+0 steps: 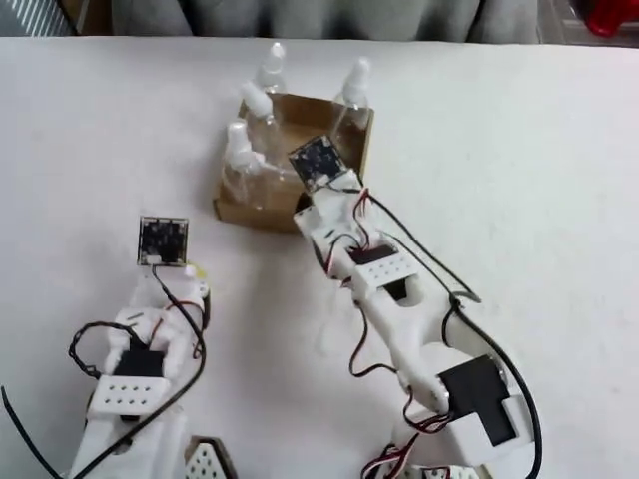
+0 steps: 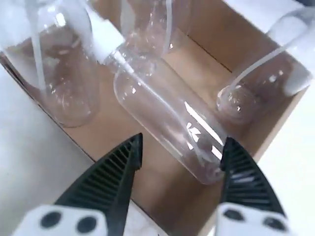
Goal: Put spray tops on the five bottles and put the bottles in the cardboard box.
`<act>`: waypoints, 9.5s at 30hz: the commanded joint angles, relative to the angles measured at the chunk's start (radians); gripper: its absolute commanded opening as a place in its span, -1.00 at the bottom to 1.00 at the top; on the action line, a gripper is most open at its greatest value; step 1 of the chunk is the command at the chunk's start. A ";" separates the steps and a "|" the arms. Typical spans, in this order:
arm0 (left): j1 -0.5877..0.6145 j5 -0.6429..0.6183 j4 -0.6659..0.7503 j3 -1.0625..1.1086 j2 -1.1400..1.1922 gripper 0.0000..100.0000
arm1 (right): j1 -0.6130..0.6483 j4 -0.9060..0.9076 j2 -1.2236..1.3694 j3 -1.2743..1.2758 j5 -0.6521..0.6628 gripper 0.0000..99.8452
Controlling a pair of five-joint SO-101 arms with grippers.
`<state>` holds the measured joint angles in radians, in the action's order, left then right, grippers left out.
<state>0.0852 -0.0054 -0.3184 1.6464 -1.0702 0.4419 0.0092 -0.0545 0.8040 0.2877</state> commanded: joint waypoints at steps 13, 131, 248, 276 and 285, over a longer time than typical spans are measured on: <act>0.007 0.009 0.031 -0.003 -0.008 -0.96 | 0.008 0.662 -0.008 -0.505 0.394 -0.58; 0.028 0.009 0.060 -0.003 -0.008 -0.96 | 0.027 1.119 0.607 -1.300 0.333 -0.84; 0.030 0.002 0.086 0.014 -0.008 -0.96 | -0.308 1.443 -1.087 -0.284 0.281 -0.84; 0.028 0.008 -0.161 -0.091 -0.008 -0.96 | -0.618 0.805 -1.724 0.557 -0.166 -0.85; 0.028 0.008 -0.161 -0.091 -0.008 -0.96 | -0.696 0.328 -1.715 0.813 -0.175 -0.85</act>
<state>0.1036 -0.0054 -0.4764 1.6019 -1.0702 -0.2424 0.4710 -1.7729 1.5973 0.1189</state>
